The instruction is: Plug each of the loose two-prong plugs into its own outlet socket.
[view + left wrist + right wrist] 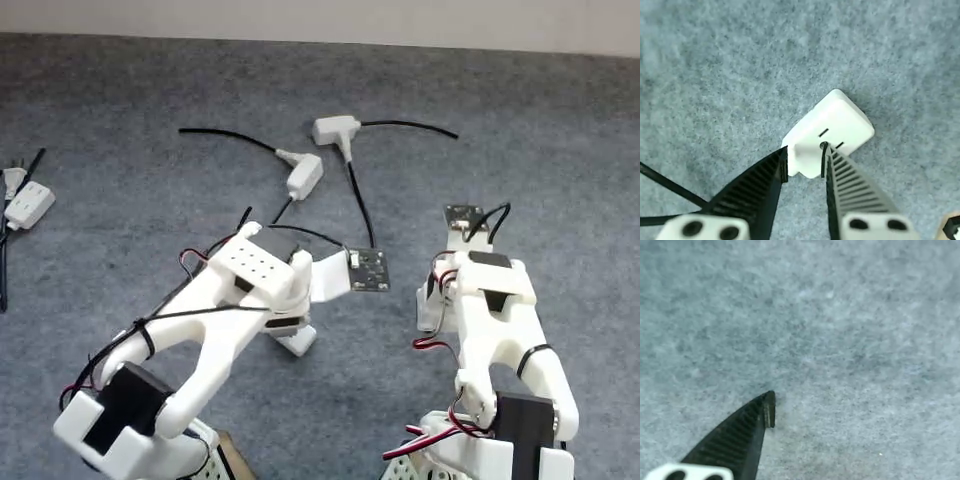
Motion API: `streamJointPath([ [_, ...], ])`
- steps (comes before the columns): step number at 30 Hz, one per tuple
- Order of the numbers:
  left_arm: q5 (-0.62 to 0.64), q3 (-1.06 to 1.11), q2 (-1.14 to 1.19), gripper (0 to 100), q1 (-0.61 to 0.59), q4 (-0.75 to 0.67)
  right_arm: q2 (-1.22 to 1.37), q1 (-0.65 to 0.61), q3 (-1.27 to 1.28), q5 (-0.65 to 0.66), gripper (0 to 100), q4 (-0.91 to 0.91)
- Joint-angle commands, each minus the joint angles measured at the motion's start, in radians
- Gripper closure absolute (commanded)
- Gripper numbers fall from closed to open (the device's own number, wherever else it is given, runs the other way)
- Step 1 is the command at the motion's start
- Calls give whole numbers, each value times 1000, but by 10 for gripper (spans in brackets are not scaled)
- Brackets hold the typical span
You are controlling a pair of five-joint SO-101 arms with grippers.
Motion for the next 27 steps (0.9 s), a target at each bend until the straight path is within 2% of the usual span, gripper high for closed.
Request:
streamJointPath([
  [1,14,45,-38,854,-21,5,-8,-15,-8,12,409,-7],
  [6,12,56,-216,853,-33,127,-8,-16,-8,12,409,-7],
  [9,11,104,-280,852,-28,140,-8,-36,-4,12,409,-7],
  [16,12,275,-229,854,-7,23,-8,-41,-2,12,409,-7],
  [23,37,220,-251,853,-4,54,-8,-41,-2,12,409,-7],
  [27,37,274,-209,852,-18,-25,-8,-41,-2,12,409,-7],
])
